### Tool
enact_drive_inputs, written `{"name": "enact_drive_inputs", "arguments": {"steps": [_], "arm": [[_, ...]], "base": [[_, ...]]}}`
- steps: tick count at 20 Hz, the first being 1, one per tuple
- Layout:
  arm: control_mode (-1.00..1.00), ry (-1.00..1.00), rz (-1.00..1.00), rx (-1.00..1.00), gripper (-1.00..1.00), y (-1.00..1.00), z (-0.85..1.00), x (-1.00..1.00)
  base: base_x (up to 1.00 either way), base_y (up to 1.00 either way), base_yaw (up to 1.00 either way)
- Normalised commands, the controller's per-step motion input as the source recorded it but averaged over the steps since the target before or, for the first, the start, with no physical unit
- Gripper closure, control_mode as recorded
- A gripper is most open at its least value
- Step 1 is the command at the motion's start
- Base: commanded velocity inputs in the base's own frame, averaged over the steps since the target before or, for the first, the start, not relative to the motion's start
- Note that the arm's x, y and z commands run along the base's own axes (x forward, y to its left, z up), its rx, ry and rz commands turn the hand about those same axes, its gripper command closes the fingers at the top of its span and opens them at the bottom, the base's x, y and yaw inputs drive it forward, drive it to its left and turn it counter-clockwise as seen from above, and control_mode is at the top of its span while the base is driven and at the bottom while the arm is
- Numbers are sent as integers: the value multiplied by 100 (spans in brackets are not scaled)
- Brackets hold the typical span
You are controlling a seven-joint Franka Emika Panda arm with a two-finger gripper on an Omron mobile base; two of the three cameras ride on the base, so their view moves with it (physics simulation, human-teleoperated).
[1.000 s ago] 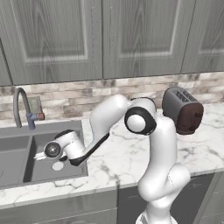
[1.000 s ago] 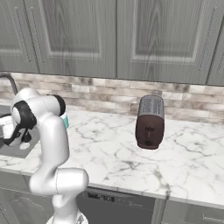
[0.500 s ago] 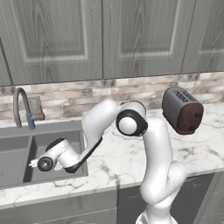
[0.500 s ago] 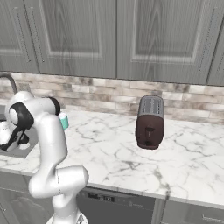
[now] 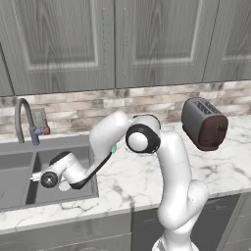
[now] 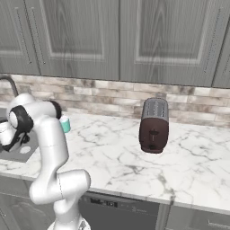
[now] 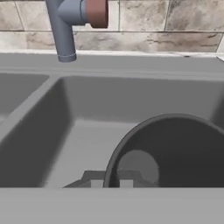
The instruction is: Place the mug in the left basin and the glass cup in the right basin of the sink.
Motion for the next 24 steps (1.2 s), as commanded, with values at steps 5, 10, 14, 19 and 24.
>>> {"name": "enact_drive_inputs", "arguments": {"steps": [5, 10, 14, 19, 24], "arm": [[-100, 2, 0, 26, 100, 0, -4, 38], [-100, 8, 0, 21, 100, 4, -21, 21], [-100, 11, 0, 12, 100, 23, -32, 0], [-100, 12, 0, 3, 100, 35, -30, 0], [-100, 9, -1, 0, 100, 40, -20, 0]], "base": [[0, 0, 0], [0, 0, 0], [0, 0, 0], [0, 0, 0], [0, 0, 0]]}}
